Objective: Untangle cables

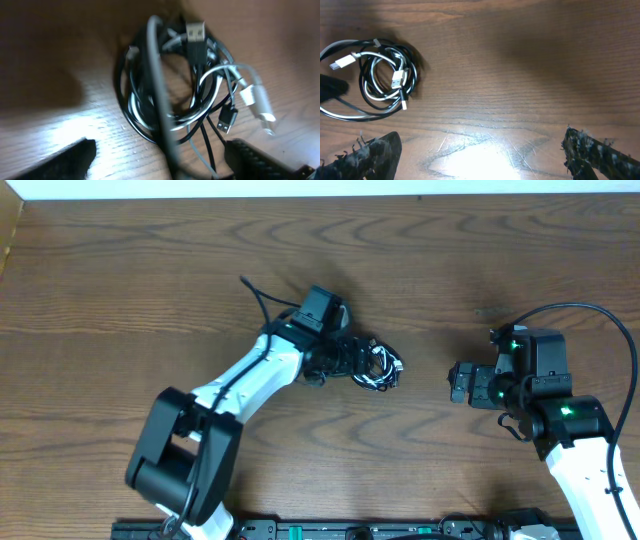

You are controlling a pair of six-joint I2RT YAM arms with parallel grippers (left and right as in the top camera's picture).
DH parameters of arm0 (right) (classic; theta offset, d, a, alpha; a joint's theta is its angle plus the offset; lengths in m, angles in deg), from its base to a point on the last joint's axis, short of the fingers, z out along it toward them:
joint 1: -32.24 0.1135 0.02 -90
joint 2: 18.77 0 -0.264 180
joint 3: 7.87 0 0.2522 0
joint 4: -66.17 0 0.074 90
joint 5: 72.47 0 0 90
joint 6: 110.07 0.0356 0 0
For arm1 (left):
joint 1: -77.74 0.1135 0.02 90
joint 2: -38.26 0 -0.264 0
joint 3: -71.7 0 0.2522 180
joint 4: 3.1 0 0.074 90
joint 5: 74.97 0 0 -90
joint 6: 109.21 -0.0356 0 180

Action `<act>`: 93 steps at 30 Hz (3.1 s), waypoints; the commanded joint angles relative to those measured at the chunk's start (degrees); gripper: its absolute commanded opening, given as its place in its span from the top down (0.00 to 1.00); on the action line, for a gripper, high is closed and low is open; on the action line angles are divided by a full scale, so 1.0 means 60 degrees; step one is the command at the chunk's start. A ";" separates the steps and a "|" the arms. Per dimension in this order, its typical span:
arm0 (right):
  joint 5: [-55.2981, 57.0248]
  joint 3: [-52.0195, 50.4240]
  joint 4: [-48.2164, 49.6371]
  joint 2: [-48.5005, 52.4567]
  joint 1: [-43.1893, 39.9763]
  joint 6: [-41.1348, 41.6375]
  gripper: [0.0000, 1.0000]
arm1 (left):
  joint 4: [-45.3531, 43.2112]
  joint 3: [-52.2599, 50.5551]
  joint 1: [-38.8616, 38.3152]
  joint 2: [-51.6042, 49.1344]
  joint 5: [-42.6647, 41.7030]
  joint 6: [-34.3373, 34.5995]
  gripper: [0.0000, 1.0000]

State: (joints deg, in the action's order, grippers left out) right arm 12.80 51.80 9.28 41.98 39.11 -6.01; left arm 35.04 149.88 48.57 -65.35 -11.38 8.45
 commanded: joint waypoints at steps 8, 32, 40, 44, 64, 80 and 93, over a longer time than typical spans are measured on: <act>-0.1064 0.0186 0.0018 0.0004 -0.0076 0.0302 0.01 | 0.0273 0.0091 -0.0127 0.0025 -0.0506 -0.0004 0.93; -0.3238 -0.0605 0.2492 0.4313 0.1446 0.0357 0.13 | -0.0102 0.0044 -0.0645 0.0521 -0.6116 -0.1781 0.93; -0.1781 -0.0605 0.2965 0.5603 0.1497 0.1869 0.19 | -0.0175 0.0044 -0.0528 0.0765 -0.7282 -0.1829 0.93; 0.0463 -0.0605 0.2109 0.5894 0.1486 0.3162 0.19 | 0.0157 0.0044 -0.0098 0.1209 -0.7133 -0.2299 0.93; 0.2696 -0.0608 0.0965 0.5952 0.1486 0.4364 0.21 | 0.4160 -0.0076 0.1803 0.2605 0.0568 -0.2994 0.92; 0.2994 -0.0608 0.0543 0.5952 0.1483 0.4364 0.22 | 0.5147 -0.0073 0.1818 0.2605 0.8269 0.0342 0.92; 0.3013 -0.0608 0.0517 0.5952 0.1479 0.4364 0.18 | 0.4849 -0.0073 0.1814 0.2605 0.6149 0.0849 0.12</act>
State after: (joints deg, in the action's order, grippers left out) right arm 25.37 51.65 13.67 74.04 48.23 19.91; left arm 64.39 149.77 59.24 -50.34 33.89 13.96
